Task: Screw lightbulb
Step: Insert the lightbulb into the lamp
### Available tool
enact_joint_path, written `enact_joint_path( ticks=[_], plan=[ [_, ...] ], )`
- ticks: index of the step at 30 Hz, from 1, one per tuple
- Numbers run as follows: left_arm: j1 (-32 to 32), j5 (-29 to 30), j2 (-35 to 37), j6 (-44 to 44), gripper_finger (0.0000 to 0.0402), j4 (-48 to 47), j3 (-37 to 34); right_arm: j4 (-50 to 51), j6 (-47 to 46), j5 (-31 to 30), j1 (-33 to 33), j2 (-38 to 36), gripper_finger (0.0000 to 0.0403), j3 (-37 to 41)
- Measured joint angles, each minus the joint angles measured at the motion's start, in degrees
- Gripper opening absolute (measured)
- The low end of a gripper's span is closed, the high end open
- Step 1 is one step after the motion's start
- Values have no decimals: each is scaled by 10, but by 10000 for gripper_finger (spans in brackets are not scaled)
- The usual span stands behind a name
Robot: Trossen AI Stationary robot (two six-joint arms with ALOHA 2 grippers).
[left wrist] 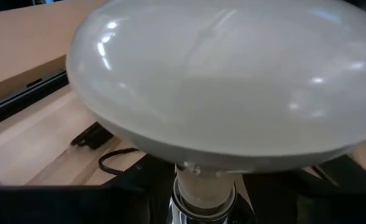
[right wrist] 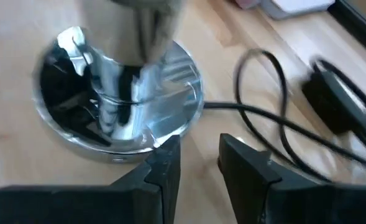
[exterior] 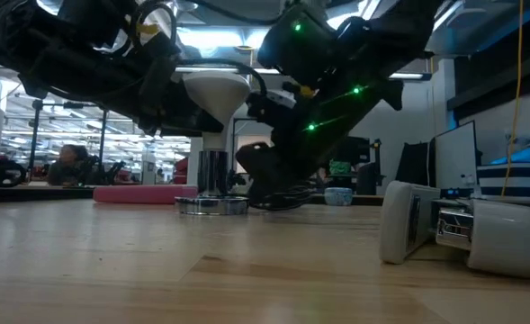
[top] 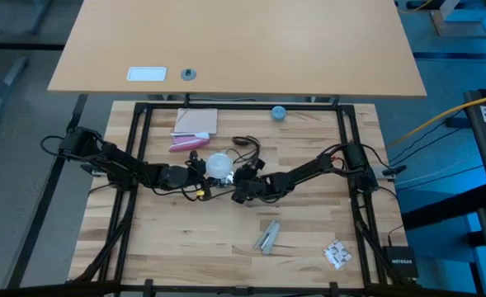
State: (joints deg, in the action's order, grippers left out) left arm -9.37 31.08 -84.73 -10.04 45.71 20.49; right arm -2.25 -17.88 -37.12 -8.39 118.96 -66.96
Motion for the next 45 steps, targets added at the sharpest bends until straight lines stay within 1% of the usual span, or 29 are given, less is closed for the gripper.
enact_joint_path(
  ticks=[4, 12, 16, 20, 30, 45],
  plan=[
    [0, 0, 0, 0, 158, 0, 0, -2, 21, 13, -2, -15, 115, 0],
    [0, 0, 0, 0, 158, 0, 0, -2, 77, 55, -19, -71, 115, -1],
    [0, 0, 0, 0, 159, 0, 0, -24, 79, 67, -35, -73, 115, -1],
    [0, 0, 0, 0, 159, 1, 0, -26, 78, 68, -44, -63, 115, -2],
    [0, 0, -1, 0, 159, 4, -1, -98, 96, 68, -43, -9, 115, -1],
    [0, 1, -1, -2, 159, 4, -1, -111, 109, 77, -35, 26, 115, -1]
  ],
)
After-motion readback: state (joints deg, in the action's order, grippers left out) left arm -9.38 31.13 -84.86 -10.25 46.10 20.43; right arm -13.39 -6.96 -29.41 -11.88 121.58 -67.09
